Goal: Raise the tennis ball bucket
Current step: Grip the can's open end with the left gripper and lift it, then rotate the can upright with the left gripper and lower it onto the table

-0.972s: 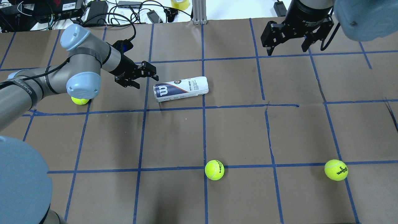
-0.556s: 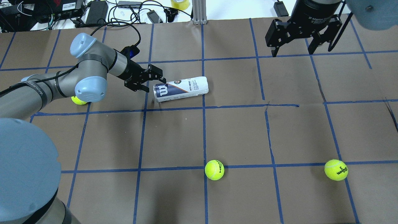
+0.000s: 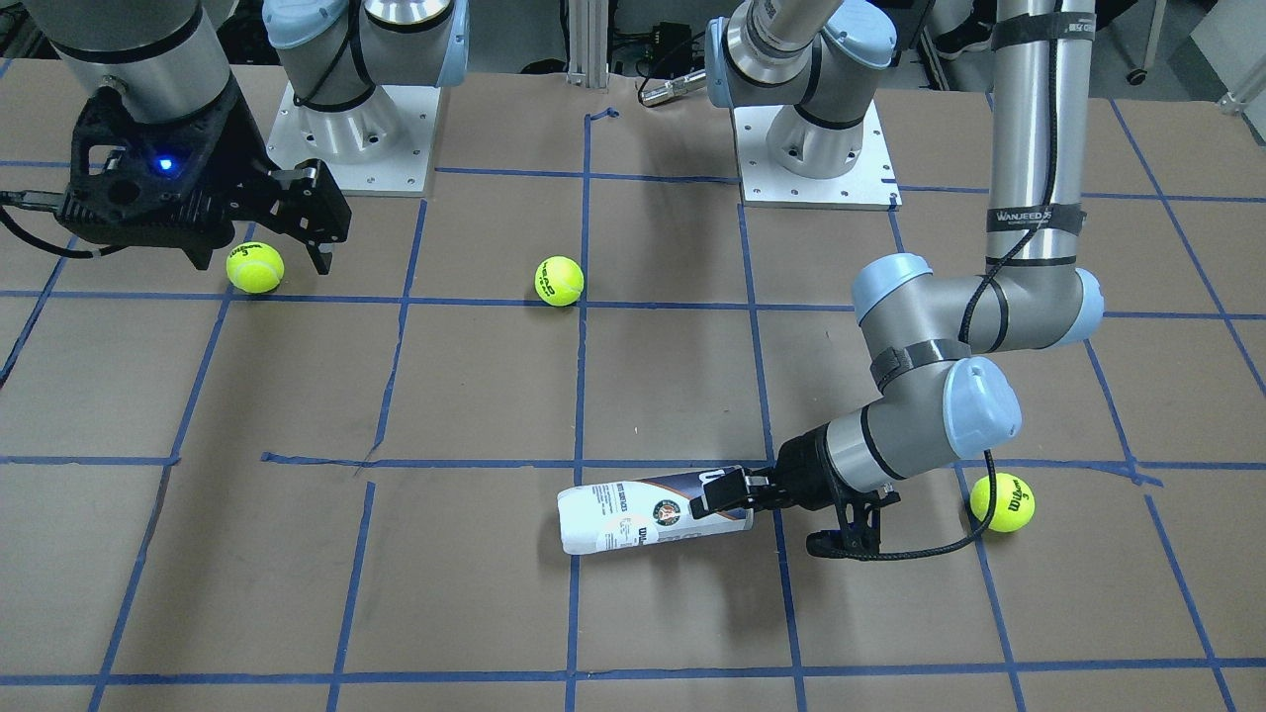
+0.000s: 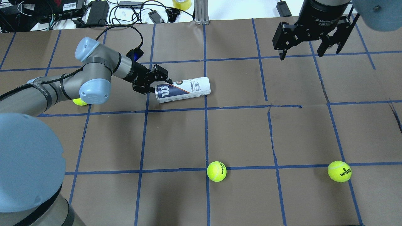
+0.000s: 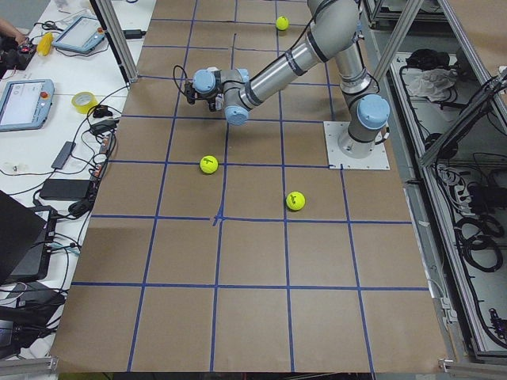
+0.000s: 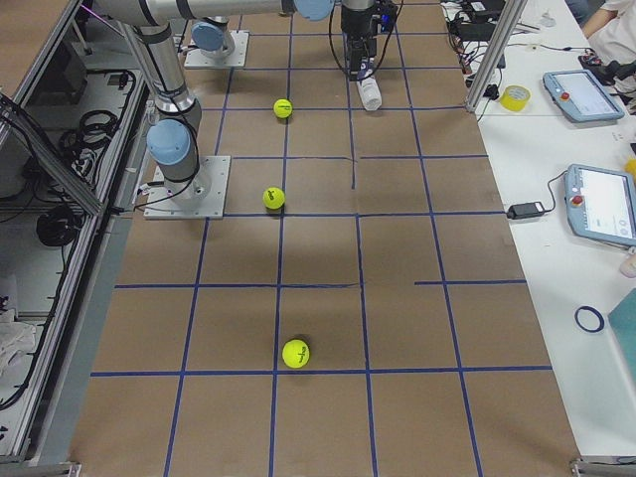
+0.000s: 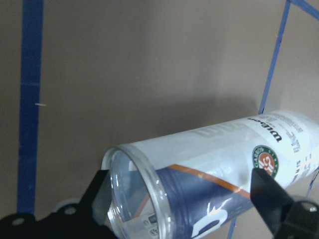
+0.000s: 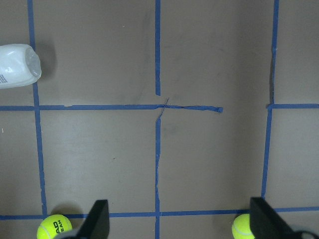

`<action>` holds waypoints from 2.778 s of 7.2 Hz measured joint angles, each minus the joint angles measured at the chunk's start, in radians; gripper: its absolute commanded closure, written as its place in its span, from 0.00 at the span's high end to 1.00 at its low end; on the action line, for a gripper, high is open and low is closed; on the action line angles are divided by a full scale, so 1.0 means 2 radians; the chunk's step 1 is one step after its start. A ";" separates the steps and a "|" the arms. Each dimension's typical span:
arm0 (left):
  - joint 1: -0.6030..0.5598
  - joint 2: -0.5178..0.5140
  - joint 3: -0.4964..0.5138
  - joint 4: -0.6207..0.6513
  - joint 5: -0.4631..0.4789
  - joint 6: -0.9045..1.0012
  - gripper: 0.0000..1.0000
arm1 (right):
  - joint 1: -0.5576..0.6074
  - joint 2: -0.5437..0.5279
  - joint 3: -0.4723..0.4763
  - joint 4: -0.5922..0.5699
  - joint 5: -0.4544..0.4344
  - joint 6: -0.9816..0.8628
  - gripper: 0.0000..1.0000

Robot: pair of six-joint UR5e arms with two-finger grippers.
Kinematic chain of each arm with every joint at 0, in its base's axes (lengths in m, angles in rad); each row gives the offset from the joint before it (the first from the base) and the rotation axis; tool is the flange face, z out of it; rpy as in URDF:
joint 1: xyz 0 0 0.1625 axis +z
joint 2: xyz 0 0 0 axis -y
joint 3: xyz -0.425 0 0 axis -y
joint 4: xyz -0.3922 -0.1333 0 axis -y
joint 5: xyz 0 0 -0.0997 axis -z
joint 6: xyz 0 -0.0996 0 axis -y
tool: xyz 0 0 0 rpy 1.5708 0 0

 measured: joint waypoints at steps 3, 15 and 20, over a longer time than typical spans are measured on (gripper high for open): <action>-0.001 0.006 0.011 -0.001 -0.020 -0.090 0.06 | -0.002 0.000 -0.002 0.012 0.000 0.001 1.00; -0.146 0.039 0.168 -0.067 0.333 0.027 0.00 | -0.001 -0.001 -0.005 0.011 -0.002 0.015 1.00; -0.174 0.036 0.166 -0.042 0.366 0.032 0.00 | -0.001 -0.001 -0.003 0.011 -0.002 0.016 1.00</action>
